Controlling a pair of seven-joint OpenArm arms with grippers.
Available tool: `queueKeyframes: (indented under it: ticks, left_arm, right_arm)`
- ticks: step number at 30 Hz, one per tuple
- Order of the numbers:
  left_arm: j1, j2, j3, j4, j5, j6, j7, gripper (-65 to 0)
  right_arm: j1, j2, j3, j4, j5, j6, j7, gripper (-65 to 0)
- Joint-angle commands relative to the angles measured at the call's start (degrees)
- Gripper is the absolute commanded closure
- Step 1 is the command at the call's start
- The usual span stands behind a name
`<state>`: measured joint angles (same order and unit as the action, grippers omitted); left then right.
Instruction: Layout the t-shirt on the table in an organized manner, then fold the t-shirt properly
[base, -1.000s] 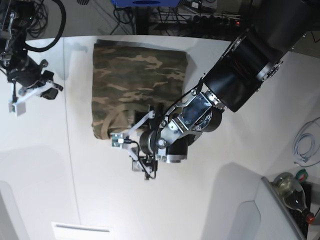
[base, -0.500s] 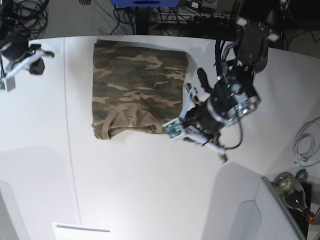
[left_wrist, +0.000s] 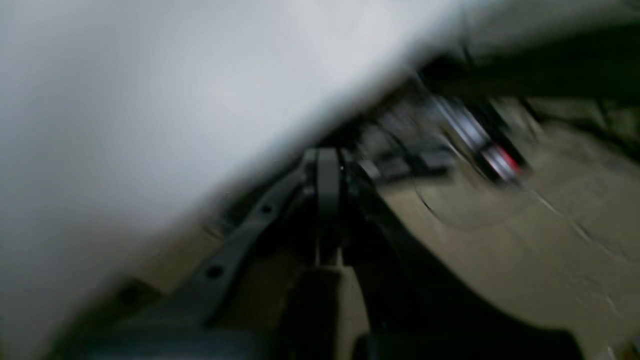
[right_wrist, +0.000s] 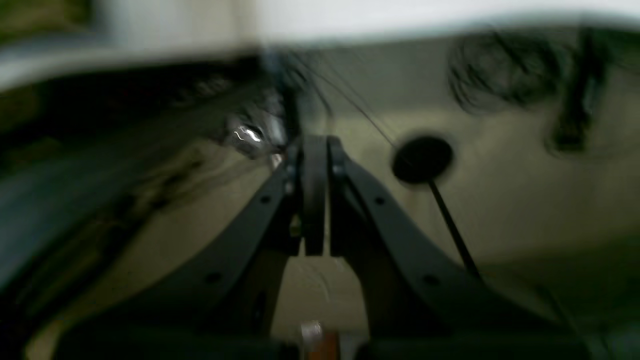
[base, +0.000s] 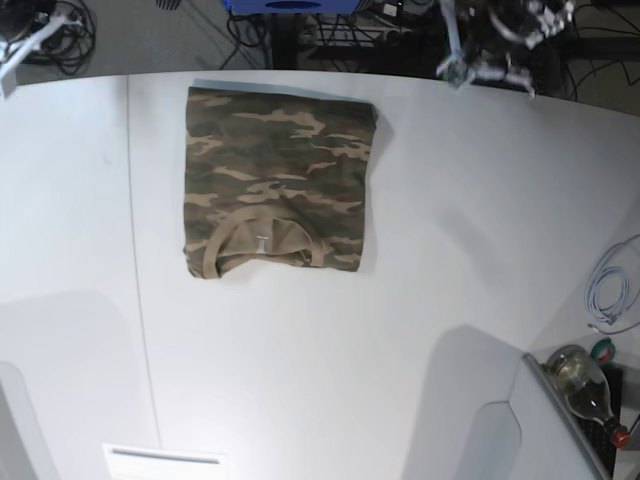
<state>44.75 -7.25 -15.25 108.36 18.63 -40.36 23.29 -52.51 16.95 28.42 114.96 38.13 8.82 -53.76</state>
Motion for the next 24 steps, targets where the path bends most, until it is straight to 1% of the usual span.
queueKeyframes:
  ticks: [1,5,8,11,13,14,16,17,19,20,21,22,23,24]
  left_arm:
    - [1.18,-0.45,-0.27,-0.71,-0.83,0.36,-2.94,0.0]
    - [2.41,-1.77,0.34,-10.99,-0.74,0.36,-8.74,0.0]
    - [0.48,-2.64,2.81,-23.39,-0.22,0.36,-15.07,0.0]
    - [-3.3,-6.42,8.96,-40.44,-0.22,0.36,-23.68,0.0]
    - [-7.35,-8.8,14.94,-53.37,-0.66,0.36,-30.28,0.0]
    - [-9.46,-9.33,17.49,-59.43,-0.66,3.3,-33.44,0.0]
    - [-15.17,-9.94,23.38,-73.94,-0.66,10.6,-40.83,0.0]
    - [-17.89,-9.85,25.22,-80.36,-0.66,13.59,-43.99,0.0]
    - [-24.4,-9.5,29.62,-94.51,-0.66,19.57,-50.59,0.0]
    - [-27.13,-9.15,31.11,-99.87,-0.66,21.77,-52.87,0.0]
    - [-29.68,-8.36,32.26,-104.18,-0.66,23.7,-54.54,0.0]
    - [-31.96,-7.3,33.22,-107.61,-0.66,25.55,-55.33,0.0]
    - [-33.89,-6.51,33.84,-108.36,-0.48,27.74,-55.07,0.0]
    - [-34.69,-6.16,34.37,-108.36,-0.39,29.68,-54.28,0.0]
  right_arm:
    - [-2.3,-0.11,-0.51,0.6,0.95,0.19,0.17,-0.2]
    - [-6.26,-3.19,-4.91,-1.59,0.42,0.19,3.52,-0.2]
    - [-7.14,-4.33,-9.48,-7.92,0.33,0.1,6.59,-0.2]
    - [-4.5,-4.51,-16.34,-20.5,-0.63,0.02,12.92,-0.2]
    - [-0.63,-4.6,-21.44,-31.13,-4.68,-0.07,18.28,-0.2]
    - [1.48,-4.86,-23.9,-36.5,-6.88,-0.07,21.1,-0.2]
    - [6.93,-7.06,-28.47,-50.03,-12.24,-0.07,28.92,-0.2]
    - [9.3,-7.85,-30.23,-56.71,-14.7,-0.07,33.14,-0.2]
    - [16.42,-10.05,-34.45,-73.59,-20.94,0.02,44.13,-0.2]
    - [19.59,-10.84,-36.47,-81.68,-23.49,0.02,49.58,-0.2]
    - [23.19,-11.54,-38.14,-89.68,-25.69,0.02,55.38,-0.2]
    - [26.71,-12.33,-39.99,-98.47,-27.45,0.02,62.59,-0.2]
    - [30.05,-13.3,-41.92,-106.03,-28.5,0.02,70.06,-0.5]
    - [32.16,-14.01,-43.41,-111.04,-29.21,0.02,75.78,-0.5]
